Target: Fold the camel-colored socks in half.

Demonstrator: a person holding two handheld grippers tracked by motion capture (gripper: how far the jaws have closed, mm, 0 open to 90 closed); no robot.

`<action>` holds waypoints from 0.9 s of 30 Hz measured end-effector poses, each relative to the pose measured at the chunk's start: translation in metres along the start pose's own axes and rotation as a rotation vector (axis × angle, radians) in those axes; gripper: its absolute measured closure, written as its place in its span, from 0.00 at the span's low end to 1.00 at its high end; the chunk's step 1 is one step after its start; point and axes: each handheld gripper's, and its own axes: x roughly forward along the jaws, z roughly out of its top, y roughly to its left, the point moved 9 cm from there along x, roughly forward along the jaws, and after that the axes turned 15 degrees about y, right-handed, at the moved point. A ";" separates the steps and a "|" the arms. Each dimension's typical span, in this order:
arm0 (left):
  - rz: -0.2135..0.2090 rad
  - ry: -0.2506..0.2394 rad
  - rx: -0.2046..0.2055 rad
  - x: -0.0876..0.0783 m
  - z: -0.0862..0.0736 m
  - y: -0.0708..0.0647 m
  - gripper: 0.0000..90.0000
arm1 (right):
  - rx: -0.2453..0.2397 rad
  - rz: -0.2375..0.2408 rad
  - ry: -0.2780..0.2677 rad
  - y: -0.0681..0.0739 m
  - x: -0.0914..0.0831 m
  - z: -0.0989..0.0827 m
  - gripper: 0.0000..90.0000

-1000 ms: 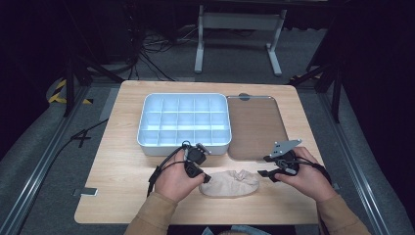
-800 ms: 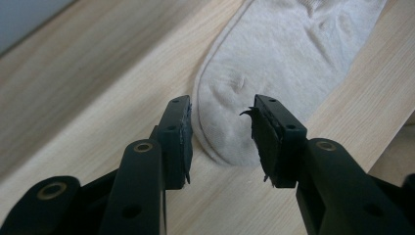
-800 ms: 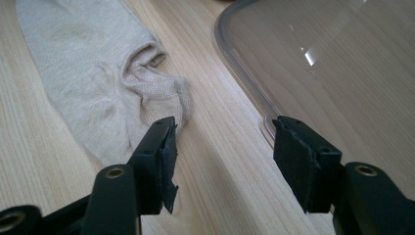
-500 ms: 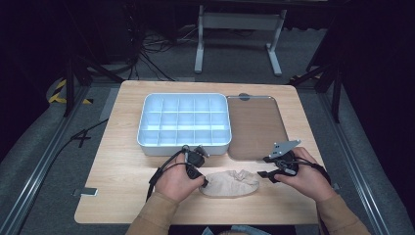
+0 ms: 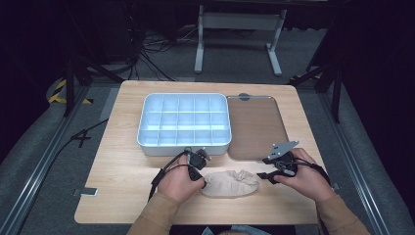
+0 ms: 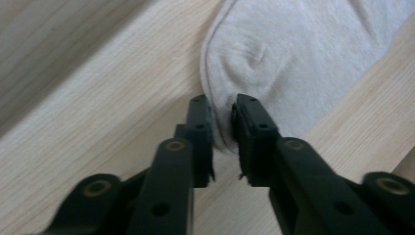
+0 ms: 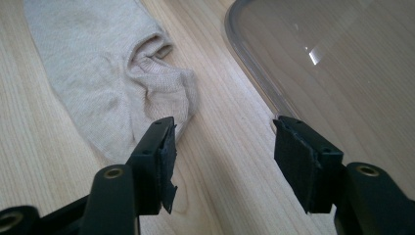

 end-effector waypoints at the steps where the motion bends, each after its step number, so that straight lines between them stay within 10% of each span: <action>1: 0.010 0.001 0.003 0.000 0.001 -0.001 0.91 | -0.003 0.002 0.002 0.001 0.000 0.000 0.46; 4: 0.012 -0.008 -0.006 -0.002 0.001 -0.001 0.93 | -0.010 0.003 0.006 0.002 0.001 0.000 0.48; 8: 0.005 -0.031 -0.012 -0.007 0.001 -0.001 0.94 | 0.035 0.039 -0.054 0.011 0.000 0.009 0.74; 16: 0.008 -0.052 -0.010 -0.019 -0.001 -0.003 0.94 | -0.014 0.155 -0.181 0.060 0.010 0.049 0.91; 27: -0.008 -0.073 -0.011 -0.031 -0.004 -0.006 0.94 | -0.064 0.165 -0.149 0.084 0.035 0.061 0.99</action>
